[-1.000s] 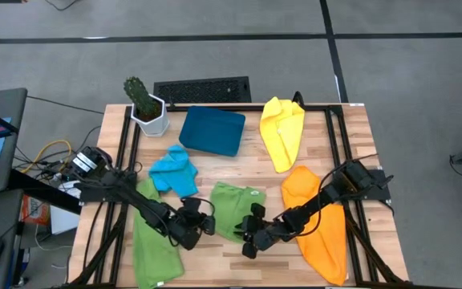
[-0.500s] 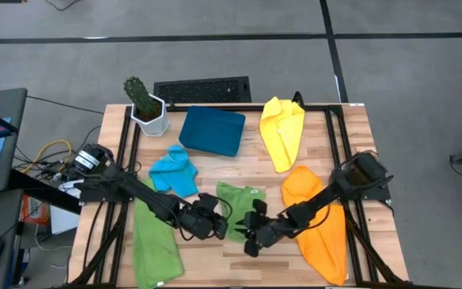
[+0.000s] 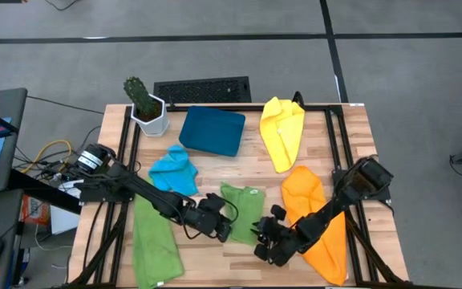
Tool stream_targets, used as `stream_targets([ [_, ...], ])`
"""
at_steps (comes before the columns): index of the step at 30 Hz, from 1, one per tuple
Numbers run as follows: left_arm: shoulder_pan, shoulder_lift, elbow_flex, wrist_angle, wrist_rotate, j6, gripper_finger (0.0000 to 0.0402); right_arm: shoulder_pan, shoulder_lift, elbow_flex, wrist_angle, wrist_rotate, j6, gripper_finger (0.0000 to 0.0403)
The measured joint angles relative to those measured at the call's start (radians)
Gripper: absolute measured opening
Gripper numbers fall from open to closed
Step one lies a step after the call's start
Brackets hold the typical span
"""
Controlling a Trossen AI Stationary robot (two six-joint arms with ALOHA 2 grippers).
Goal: Fold microfiber towels
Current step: Fold the right green towel
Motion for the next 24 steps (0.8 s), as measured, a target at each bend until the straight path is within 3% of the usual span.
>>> stream_targets([
  [10,0.013,0.087,0.035,0.078,0.112,0.064,0.0,-0.018,0.032,0.0,0.053,-0.023,-0.006,0.012],
  [18,0.023,0.164,0.152,0.078,0.098,0.139,0.0,-0.027,0.032,0.0,0.058,-0.037,-0.025,0.012],
  [24,0.041,0.164,0.17,0.054,0.075,0.165,0.0,-0.028,0.032,0.0,0.057,-0.044,-0.042,0.012],
])
